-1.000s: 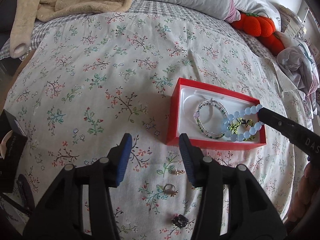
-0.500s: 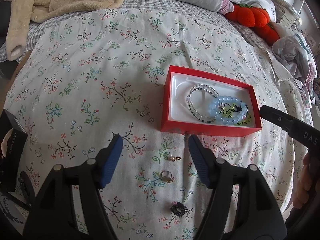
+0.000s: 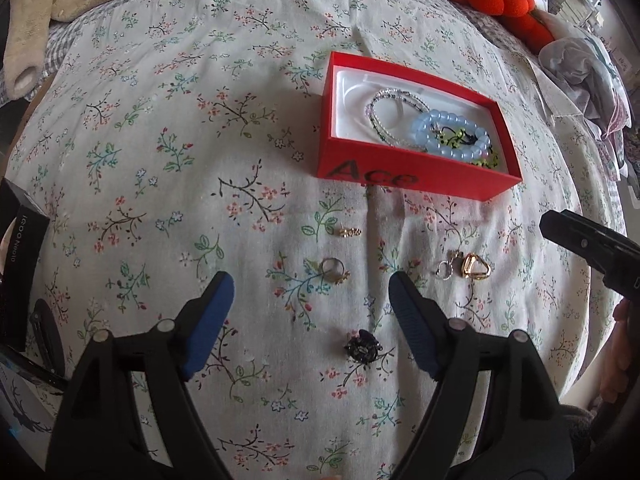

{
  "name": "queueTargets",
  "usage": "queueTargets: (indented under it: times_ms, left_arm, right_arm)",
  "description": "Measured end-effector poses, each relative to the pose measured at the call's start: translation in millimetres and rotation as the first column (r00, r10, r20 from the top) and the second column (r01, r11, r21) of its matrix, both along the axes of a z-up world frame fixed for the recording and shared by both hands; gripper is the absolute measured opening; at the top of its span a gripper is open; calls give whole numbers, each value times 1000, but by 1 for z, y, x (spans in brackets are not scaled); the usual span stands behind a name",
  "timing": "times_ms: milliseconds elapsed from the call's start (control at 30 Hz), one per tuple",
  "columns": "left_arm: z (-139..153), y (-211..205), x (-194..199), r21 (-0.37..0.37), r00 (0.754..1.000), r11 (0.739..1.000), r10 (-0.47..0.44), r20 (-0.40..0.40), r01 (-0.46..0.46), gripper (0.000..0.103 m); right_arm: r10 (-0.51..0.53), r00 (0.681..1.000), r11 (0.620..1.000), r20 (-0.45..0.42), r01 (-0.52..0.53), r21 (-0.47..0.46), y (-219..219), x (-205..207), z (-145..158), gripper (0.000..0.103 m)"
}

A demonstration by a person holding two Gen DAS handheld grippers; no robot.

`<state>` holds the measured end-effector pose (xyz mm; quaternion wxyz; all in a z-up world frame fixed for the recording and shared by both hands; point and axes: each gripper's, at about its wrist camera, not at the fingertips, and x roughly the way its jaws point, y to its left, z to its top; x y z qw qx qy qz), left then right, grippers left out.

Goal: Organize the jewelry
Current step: 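Grasp the black flower ring with the left tool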

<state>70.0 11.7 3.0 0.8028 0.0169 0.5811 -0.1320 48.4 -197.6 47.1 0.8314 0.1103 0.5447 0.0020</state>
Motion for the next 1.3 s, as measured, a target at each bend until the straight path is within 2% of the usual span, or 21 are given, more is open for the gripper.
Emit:
queueTargets:
  times_ms: [200,433,600,767,900,1067,1267,1300]
  left_arm:
    - [-7,-6,-17,37,998,997,-64,-21,65,80]
    - [-16,-14,-36,38,987,986,-160,-12,161,80]
    - [-23,-18,-50,-6,963,964,-266,39,266,80]
    - [-30,-16,-63,-50,935,938,-335,116,342,80]
    - [-41,-13,-65,-49,933,938,-336,129,344,70]
    - [-43,-13,-65,-54,927,934,-341,159,353,57]
    - [-45,-18,-63,-59,923,928,-358,143,369,36]
    - [-45,-19,-63,-60,923,927,-359,140,370,29]
  right_arm:
    - [20,997,1000,-70,-21,-13,0,-17,-17,68]
    - [59,994,996,-93,-64,-56,4,-32,-29,69]
    - [123,989,987,-81,-131,-96,11,-41,-35,70]
    - [182,983,976,-26,-184,-116,18,-52,-43,70]
    - [206,978,972,5,-204,-116,17,-60,-49,70]
    - [184,983,976,17,-180,-125,9,-61,-58,70]
    - [140,990,983,15,-137,-119,-2,-56,-61,70]
    - [137,990,984,15,-134,-121,-2,-57,-61,70]
